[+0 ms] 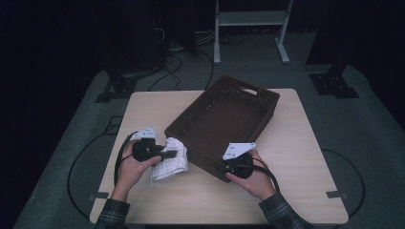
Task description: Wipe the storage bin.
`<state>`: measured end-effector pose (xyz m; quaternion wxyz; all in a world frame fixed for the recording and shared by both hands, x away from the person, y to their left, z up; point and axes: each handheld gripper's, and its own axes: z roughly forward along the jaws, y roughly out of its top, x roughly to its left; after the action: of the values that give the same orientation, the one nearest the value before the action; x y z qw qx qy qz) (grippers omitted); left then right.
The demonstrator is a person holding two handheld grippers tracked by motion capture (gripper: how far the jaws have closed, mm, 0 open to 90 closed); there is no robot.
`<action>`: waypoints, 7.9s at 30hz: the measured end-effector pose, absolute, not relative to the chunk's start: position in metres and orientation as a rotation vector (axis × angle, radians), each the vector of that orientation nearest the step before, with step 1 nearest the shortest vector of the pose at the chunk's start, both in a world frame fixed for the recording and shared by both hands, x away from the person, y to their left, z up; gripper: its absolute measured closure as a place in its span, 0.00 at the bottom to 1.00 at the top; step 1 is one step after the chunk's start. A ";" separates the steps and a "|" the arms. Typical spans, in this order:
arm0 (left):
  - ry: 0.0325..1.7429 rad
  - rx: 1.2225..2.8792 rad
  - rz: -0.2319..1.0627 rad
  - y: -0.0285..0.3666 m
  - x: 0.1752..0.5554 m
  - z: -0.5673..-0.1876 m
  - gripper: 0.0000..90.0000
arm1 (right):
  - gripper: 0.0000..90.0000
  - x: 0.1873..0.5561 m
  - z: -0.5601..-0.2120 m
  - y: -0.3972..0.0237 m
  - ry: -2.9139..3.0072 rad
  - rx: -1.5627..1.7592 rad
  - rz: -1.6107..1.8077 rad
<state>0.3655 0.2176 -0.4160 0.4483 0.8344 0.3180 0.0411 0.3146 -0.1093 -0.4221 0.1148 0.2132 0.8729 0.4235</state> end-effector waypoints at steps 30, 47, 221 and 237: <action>0.868 2.284 0.060 0.194 0.379 -0.465 0.74 | 0.88 0.314 -0.422 -0.109 2.553 0.617 1.239; 0.831 2.216 0.101 0.205 0.370 -0.452 0.75 | 0.88 0.314 -0.422 -0.109 2.553 0.613 1.240; 0.652 2.335 0.039 0.142 0.344 -0.456 0.79 | 0.85 0.309 -0.402 -0.115 2.576 0.634 1.372; 0.543 2.219 0.085 0.146 0.326 -0.417 0.79 | 0.82 0.307 -0.393 -0.123 2.558 0.629 1.398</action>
<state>0.3265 0.1463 -0.4169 0.4147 0.8833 0.2160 0.0337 0.3066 -0.1234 -0.3930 0.0793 0.2104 0.8550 0.4673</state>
